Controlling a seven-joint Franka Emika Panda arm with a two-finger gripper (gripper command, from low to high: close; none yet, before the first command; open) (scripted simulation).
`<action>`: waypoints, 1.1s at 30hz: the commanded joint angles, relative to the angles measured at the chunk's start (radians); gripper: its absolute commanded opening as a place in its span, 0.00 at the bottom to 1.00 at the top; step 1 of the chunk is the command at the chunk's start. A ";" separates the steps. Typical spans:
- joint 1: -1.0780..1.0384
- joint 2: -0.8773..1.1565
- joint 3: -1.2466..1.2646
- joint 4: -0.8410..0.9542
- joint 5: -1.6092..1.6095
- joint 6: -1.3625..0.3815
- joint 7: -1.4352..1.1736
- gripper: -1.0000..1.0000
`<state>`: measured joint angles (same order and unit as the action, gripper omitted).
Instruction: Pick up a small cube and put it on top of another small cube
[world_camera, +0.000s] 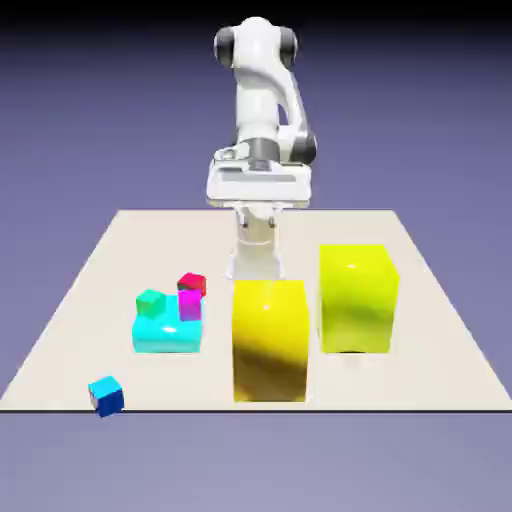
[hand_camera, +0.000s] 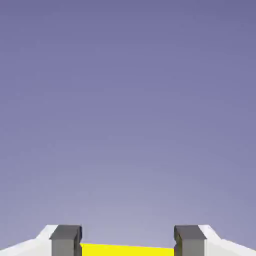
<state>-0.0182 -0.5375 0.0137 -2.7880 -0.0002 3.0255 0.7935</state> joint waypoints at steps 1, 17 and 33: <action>-0.025 0.027 0.011 0.018 0.000 -0.010 0.044 0.50; -0.426 0.458 0.193 0.311 -0.003 -0.162 0.739 0.50; -0.826 0.888 0.375 0.603 -0.006 -0.315 1.435 0.50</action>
<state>-0.8447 0.3509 0.3882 -2.1848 -0.0058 2.7104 2.2286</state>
